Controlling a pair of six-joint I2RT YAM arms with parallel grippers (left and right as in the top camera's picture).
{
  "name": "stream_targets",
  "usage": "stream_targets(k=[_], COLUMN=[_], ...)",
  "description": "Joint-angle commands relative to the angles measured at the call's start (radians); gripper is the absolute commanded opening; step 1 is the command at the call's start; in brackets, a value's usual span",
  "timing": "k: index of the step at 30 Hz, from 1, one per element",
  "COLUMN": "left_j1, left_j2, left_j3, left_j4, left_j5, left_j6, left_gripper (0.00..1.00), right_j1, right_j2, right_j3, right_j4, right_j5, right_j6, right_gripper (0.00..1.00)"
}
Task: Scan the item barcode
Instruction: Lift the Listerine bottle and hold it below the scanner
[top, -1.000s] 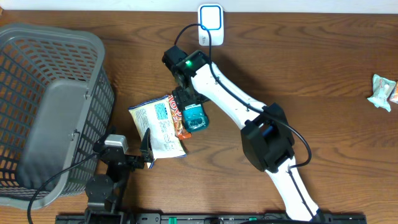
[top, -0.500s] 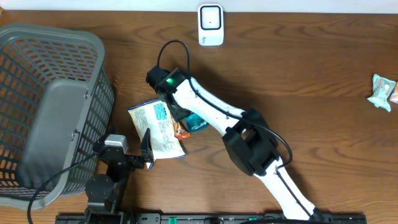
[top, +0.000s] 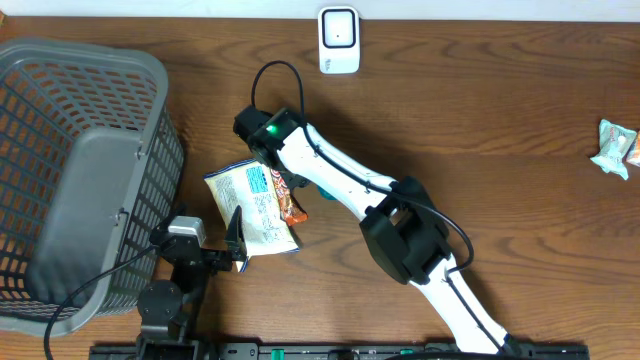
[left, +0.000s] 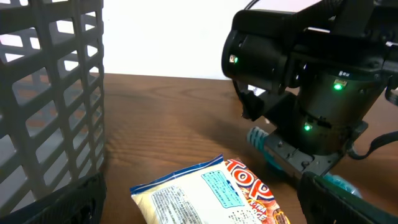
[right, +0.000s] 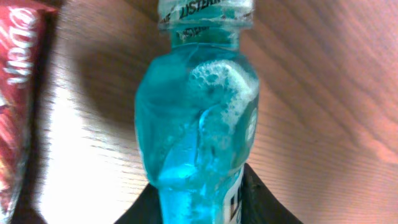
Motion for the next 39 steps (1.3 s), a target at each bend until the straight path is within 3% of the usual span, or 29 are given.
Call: stream_targets(k=[1,5,11,17,33,39], left_j1=[0.005,0.005,0.005,0.005,0.005,0.005], left_j2=[-0.005,-0.005,-0.005,-0.005,-0.005,-0.005], left_j3=[-0.026,-0.026,-0.026,-0.026,-0.026,-0.026], left_j4=[-0.017,-0.017,-0.017,-0.017,-0.017,-0.017], left_j5=[-0.002,-0.002,-0.002,-0.002,-0.002,-0.002], left_j6=[-0.005,-0.005,-0.005,-0.005,-0.005,-0.005], left_gripper=[0.98,0.98,0.98,0.98,0.98,0.98], right_j1=[-0.008,-0.027,-0.089,-0.18,-0.238,-0.232], right_j2=[0.041,0.041,0.041,0.041,0.041,0.041], right_j3=[-0.018,-0.018,-0.018,-0.018,-0.018,-0.011], right_j4=[-0.014,-0.016,-0.007,-0.003,-0.01,-0.01], right_j5=[-0.096,-0.145,-0.17,-0.483,-0.481,-0.482], right_j6=[-0.061,-0.164,-0.209,-0.393,-0.392,-0.392], right_gripper=[0.16,0.11,0.12,0.16,0.21,0.29])
